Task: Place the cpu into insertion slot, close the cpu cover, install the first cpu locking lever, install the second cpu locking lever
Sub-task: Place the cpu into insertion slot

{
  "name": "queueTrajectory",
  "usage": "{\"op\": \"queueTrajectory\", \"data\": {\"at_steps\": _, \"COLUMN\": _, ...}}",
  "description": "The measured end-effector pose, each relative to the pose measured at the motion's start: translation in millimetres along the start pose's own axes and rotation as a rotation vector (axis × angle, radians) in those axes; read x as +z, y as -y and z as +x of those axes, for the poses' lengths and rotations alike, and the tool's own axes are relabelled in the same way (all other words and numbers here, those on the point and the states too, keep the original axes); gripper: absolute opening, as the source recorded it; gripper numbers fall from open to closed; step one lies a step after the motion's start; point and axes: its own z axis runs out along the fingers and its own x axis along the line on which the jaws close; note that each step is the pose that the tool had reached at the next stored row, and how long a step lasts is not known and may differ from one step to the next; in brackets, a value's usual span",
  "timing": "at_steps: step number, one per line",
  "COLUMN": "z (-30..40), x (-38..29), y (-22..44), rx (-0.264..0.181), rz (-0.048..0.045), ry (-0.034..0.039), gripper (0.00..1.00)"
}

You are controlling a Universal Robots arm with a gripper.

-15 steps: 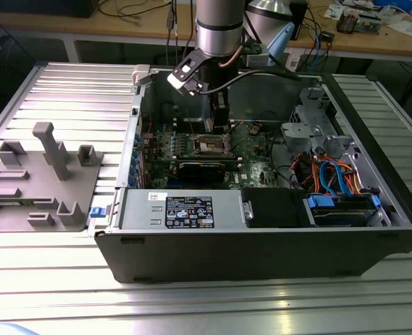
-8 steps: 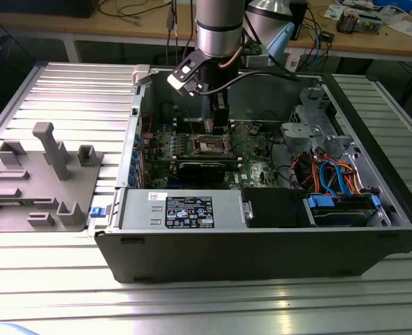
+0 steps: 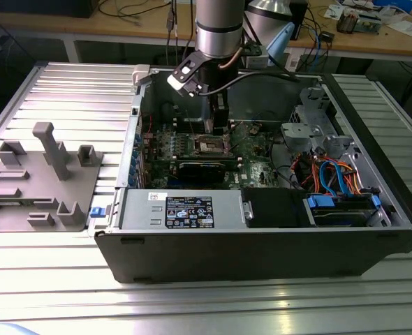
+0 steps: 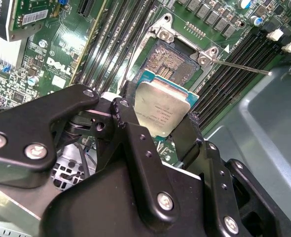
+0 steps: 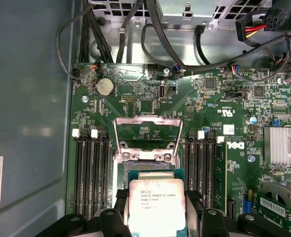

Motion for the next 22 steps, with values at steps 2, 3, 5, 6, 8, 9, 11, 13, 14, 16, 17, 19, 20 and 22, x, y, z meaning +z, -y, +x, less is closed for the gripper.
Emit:
{"op": "queueTrajectory", "data": {"at_steps": 2, "z": 0.0, "x": 0.4, "y": 0.0, "rx": 0.001, "rz": 0.0, "ry": 0.0001, "gripper": 0.54}}
{"op": "queueTrajectory", "data": {"at_steps": 3, "z": 0.0, "x": 0.6, "y": 0.0, "rx": 0.001, "rz": 0.0, "ry": 0.0001, "gripper": 0.54}}
{"op": "queueTrajectory", "data": {"at_steps": 5, "z": 0.0, "x": 0.8, "y": 0.1, "rx": 0.002, "rz": 0.0, "ry": 0.0002, "gripper": 0.54}}
{"op": "queueTrajectory", "data": {"at_steps": 6, "z": 0.0, "x": 1.0, "y": 0.1, "rx": 0.003, "rz": 0.0, "ry": 0.0002, "gripper": 0.54}}
{"op": "queueTrajectory", "data": {"at_steps": 8, "z": 0.0, "x": 1.3, "y": 0.1, "rx": 0.004, "rz": 0.0001, "ry": 0.0003, "gripper": 0.54}}
{"op": "queueTrajectory", "data": {"at_steps": 9, "z": 0.0, "x": 1.5, "y": 0.1, "rx": 0.004, "rz": 0.0, "ry": 0.0003, "gripper": 0.54}}
{"op": "queueTrajectory", "data": {"at_steps": 11, "z": 0.0, "x": 1.9, "y": 0.1, "rx": 0.006, "rz": 0.0, "ry": 0.0004, "gripper": 0.54}}
{"op": "queueTrajectory", "data": {"at_steps": 13, "z": 0.0, "x": 2.3, "y": 0.2, "rx": 0.007, "rz": 0.0001, "ry": 0.0005, "gripper": 0.54}}
{"op": "queueTrajectory", "data": {"at_steps": 14, "z": 0.0, "x": 2.4, "y": 0.2, "rx": 0.007, "rz": 0.0, "ry": 0.0005, "gripper": 0.54}}
{"op": "queueTrajectory", "data": {"at_steps": 16, "z": 0.0, "x": 2.7, "y": 0.2, "rx": 0.008, "rz": 0.0, "ry": 0.0006, "gripper": 0.54}}
{"op": "queueTrajectory", "data": {"at_steps": 17, "z": 0.0, "x": 2.8, "y": 0.2, "rx": 0.008, "rz": 0.0001, "ry": 0.0006, "gripper": 0.54}}
{"op": "queueTrajectory", "data": {"at_steps": 19, "z": 0.0, "x": 3.1, "y": 0.2, "rx": 0.009, "rz": 0.0001, "ry": 0.0007, "gripper": 0.54}}
{"op": "queueTrajectory", "data": {"at_steps": 20, "z": 0.0, "x": 3.2, "y": 0.2, "rx": 0.01, "rz": 0.0001, "ry": 0.0007, "gripper": 0.54}}
{"op": "queueTrajectory", "data": {"at_steps": 22, "z": 0.0, "x": 3.5, "y": 0.3, "rx": 0.011, "rz": 0.0001, "ry": 0.0008, "gripper": 0.54}}
